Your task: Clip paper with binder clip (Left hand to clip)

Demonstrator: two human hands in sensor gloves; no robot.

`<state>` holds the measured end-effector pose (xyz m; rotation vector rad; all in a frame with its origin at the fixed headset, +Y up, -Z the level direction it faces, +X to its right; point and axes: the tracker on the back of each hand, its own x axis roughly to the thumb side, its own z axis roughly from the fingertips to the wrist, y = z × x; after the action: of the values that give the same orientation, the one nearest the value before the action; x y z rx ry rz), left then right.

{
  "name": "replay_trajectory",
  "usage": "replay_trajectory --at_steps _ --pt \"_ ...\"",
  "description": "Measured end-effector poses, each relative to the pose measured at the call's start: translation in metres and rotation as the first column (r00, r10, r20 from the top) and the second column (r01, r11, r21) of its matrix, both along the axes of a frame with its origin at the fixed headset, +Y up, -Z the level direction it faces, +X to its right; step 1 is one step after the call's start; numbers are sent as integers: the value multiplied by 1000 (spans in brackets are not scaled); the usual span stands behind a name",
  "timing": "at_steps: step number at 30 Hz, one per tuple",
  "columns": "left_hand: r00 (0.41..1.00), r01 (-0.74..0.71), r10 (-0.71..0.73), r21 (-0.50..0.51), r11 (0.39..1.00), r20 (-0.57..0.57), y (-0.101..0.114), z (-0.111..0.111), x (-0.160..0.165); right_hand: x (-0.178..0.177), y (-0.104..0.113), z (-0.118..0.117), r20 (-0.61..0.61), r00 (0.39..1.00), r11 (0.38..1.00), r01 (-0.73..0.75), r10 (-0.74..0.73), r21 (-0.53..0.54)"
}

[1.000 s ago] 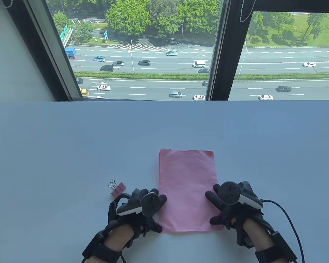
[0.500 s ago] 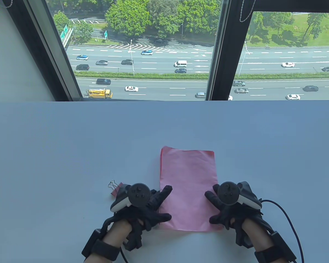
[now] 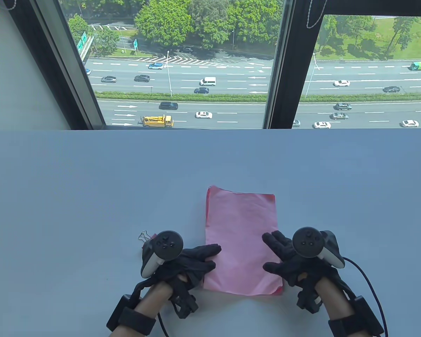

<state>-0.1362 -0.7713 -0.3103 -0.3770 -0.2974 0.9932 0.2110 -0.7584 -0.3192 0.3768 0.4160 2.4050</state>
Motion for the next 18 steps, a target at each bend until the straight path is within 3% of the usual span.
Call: replay_trajectory --at_steps 6,11,18 --pt "966 -235 215 -150 960 -143 -9 2 -10 28 5 -2 146 985 996 91 -87 -18" --pt "886 -428 368 -194 883 -280 -16 1 -20 43 -4 -4 223 965 970 178 -140 -163" --pt "791 -580 477 -218 785 -385 -24 2 -26 32 -26 -3 267 889 807 451 -371 -381"
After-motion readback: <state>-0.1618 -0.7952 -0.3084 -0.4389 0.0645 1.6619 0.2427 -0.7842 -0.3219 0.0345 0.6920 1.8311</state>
